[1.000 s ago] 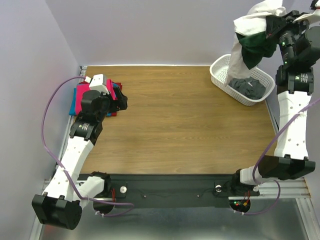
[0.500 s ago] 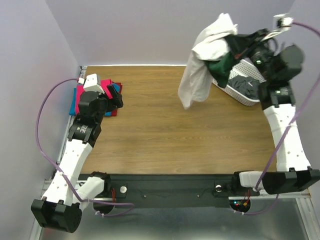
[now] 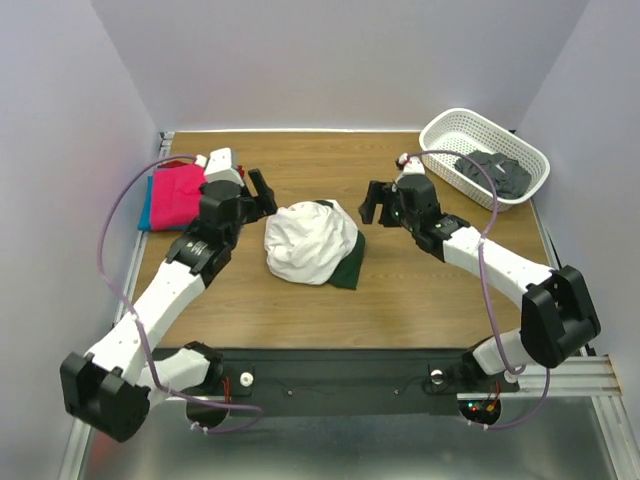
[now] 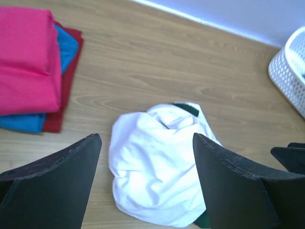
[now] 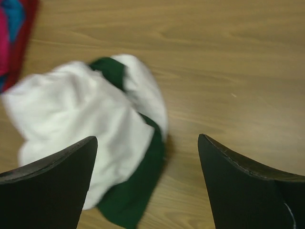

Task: Fold and stack the t-shirts
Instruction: Move the tshirt to the center of the board, then flatten the tshirt out

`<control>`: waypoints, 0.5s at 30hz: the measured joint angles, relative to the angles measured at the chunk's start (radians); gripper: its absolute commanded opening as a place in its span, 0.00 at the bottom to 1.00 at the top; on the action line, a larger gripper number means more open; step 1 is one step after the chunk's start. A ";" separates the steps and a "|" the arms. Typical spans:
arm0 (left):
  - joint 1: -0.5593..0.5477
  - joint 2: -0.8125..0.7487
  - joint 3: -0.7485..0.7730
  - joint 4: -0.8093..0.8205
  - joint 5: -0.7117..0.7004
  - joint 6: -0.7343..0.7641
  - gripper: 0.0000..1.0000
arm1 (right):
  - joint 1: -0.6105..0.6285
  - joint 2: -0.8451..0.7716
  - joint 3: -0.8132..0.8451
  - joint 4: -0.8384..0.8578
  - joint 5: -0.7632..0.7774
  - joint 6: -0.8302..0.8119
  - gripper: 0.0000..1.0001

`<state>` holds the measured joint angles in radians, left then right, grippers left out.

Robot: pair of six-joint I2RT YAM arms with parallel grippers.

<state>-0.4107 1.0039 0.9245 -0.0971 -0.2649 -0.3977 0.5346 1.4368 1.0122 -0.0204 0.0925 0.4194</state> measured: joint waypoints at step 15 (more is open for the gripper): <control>-0.230 0.204 -0.068 0.097 -0.042 -0.055 0.89 | -0.010 -0.021 -0.283 0.020 -0.016 0.053 0.90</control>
<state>-0.6407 1.2083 0.8566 -0.0006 -0.3065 -0.4522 0.5243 1.4158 0.7296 -0.0006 0.0765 0.4728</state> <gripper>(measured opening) 0.891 0.905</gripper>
